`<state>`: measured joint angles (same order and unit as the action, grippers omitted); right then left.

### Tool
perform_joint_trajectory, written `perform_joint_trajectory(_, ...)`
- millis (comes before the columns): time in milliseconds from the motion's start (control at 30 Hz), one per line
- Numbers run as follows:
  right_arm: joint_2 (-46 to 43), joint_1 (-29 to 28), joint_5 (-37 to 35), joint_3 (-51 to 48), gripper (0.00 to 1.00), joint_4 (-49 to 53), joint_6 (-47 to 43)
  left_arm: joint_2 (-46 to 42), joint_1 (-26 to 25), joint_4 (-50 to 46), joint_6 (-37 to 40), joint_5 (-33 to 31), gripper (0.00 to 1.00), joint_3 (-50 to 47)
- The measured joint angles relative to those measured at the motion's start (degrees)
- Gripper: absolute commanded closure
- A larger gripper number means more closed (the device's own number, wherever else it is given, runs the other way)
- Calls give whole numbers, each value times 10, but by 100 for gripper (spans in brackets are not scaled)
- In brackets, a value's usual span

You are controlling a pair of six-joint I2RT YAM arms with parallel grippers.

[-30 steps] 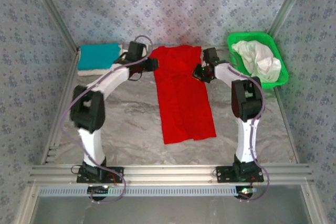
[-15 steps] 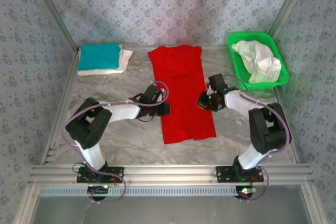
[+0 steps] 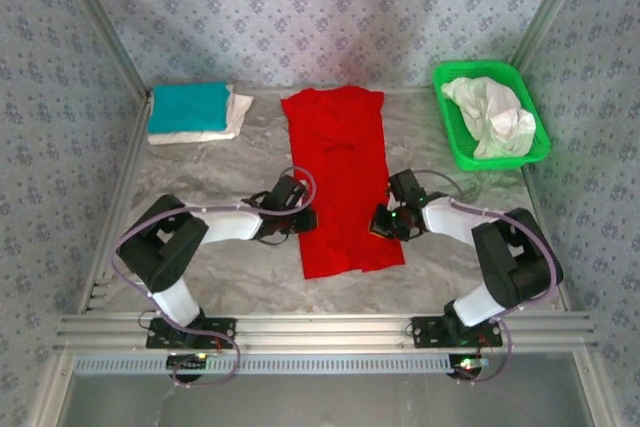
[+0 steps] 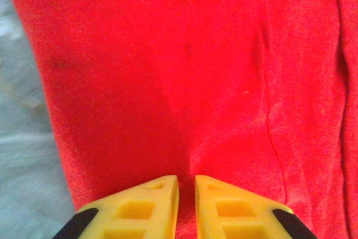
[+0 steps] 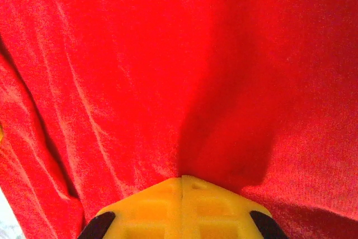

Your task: Fold and stack the t-shirts

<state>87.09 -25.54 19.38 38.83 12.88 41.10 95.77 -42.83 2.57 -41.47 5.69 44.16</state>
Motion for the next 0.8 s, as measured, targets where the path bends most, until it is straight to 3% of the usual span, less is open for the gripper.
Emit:
perform_joint_trajectory(100,-7,-33,0,-9,100,-10,17,-39,0,-32,0,-19,80,-26)
perform_joint_trajectory(200,-17,-49,-1,-13,100,-3,31,-70,0,-78,7,-33,66,-36)
perform_joint_trajectory(400,-87,-48,-7,4,72,71,31,-157,1,-164,7,-44,59,-38)
perform_joint_trajectory(433,-114,-48,-6,7,68,83,33,-188,1,-172,5,-38,51,-42)
perform_joint_trajectory(467,-143,-47,-4,6,66,94,34,-216,1,-177,0,-33,49,-46)
perform_joint_trajectory(600,-253,-20,25,-27,59,127,44,-316,0,-170,-33,19,49,-94)
perform_joint_trajectory(800,-303,37,75,-107,55,215,39,-365,-8,-184,-93,90,41,-186)
